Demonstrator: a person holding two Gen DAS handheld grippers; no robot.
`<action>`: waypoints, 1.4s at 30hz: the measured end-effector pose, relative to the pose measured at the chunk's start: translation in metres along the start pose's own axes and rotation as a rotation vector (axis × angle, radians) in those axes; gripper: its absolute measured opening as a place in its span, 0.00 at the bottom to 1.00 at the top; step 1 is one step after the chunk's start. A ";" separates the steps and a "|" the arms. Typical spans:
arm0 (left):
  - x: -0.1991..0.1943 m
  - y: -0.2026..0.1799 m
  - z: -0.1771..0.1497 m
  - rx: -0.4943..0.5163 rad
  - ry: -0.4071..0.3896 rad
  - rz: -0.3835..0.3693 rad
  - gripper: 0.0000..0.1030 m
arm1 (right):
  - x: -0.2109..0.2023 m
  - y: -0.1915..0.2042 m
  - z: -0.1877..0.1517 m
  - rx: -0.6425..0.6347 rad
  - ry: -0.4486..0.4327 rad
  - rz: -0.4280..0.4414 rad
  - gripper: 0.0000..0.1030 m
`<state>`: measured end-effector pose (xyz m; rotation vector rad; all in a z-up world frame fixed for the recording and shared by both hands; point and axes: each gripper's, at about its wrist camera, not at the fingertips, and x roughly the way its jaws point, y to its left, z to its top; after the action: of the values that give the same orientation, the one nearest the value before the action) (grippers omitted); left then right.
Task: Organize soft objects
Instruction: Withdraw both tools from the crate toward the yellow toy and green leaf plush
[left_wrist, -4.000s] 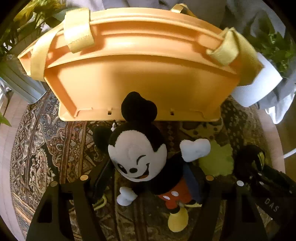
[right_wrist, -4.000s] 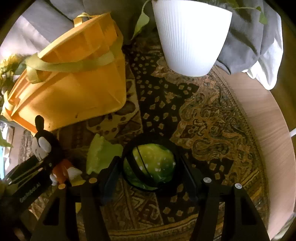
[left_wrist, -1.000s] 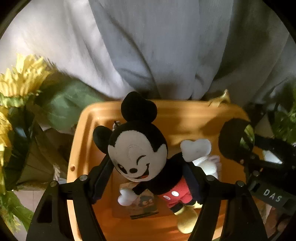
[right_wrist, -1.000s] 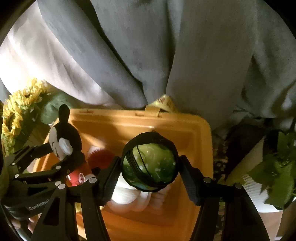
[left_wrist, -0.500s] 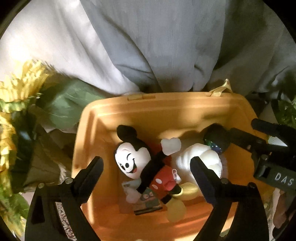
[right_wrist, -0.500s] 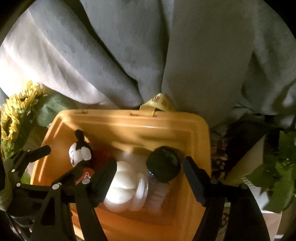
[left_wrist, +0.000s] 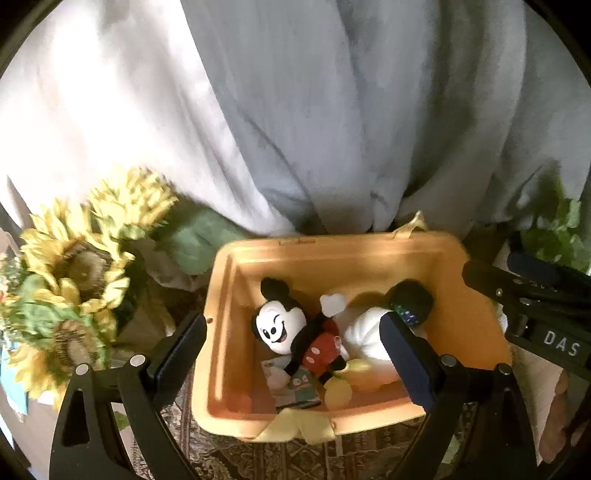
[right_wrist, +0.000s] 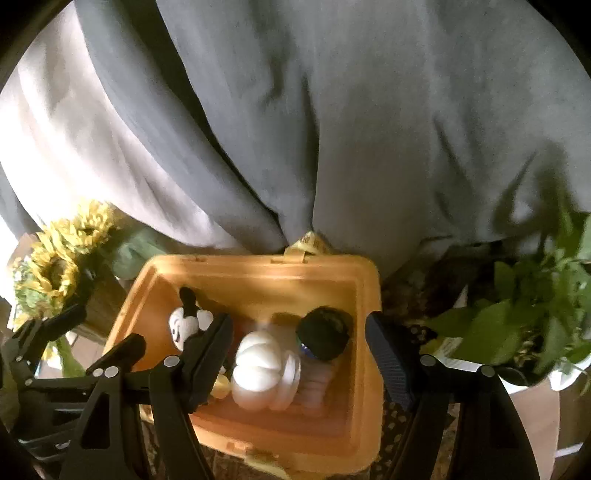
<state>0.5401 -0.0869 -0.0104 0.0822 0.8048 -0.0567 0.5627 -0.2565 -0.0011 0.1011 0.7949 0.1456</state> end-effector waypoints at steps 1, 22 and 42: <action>-0.006 0.000 -0.001 0.000 -0.015 0.004 0.93 | -0.006 0.001 0.000 -0.003 -0.015 -0.004 0.73; -0.074 -0.005 -0.064 -0.008 -0.114 0.039 0.99 | -0.100 0.010 -0.050 -0.026 -0.198 -0.144 0.80; -0.082 0.000 -0.149 -0.139 -0.046 0.091 0.99 | -0.112 0.012 -0.119 0.007 -0.231 -0.160 0.87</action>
<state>0.3769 -0.0708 -0.0543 -0.0136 0.7562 0.0829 0.3988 -0.2594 -0.0041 0.0589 0.5699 -0.0200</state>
